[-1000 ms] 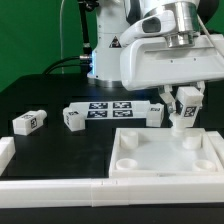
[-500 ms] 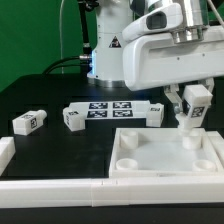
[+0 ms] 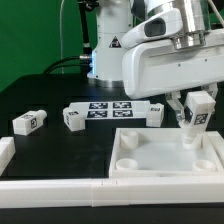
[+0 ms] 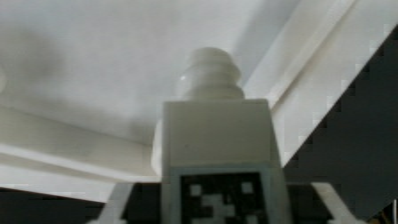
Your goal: Assemble one leg
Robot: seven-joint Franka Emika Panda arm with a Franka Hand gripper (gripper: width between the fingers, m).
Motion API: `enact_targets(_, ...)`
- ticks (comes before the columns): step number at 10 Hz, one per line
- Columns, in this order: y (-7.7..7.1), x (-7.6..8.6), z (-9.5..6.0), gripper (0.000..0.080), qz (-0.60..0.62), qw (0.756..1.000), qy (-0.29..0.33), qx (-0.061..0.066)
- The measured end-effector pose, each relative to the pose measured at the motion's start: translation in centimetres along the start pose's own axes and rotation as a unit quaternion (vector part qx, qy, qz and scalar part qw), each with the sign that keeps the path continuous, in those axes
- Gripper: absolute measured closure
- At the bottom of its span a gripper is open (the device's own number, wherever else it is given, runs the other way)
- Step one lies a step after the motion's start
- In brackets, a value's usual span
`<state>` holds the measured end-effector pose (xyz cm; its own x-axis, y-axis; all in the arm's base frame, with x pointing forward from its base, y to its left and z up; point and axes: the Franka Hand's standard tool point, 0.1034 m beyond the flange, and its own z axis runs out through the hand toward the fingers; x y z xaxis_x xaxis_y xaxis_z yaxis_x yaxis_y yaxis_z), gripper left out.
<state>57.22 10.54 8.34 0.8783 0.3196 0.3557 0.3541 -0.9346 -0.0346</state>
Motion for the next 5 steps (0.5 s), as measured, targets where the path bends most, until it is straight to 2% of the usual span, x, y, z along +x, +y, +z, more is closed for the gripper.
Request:
enact_targets(1,-0.3,0.2,-0.1,0.0515,0.006,1.0,-0.002,0.002)
enact_targets(2,-1.6,1.0,-0.4,0.0515,0.027,0.999,-0.014,0.009)
enact_targets(3,-2.2,2.2,-0.4,0.0515,0.024,0.999,-0.02,0.015)
enact_targets(4,-2.0,3.5,0.3,0.0515,0.017,1.0,-0.016,0.019)
enact_targets(5,-1.0,4.1,1.2,0.0515,-0.001,1.0,-0.013,0.02)
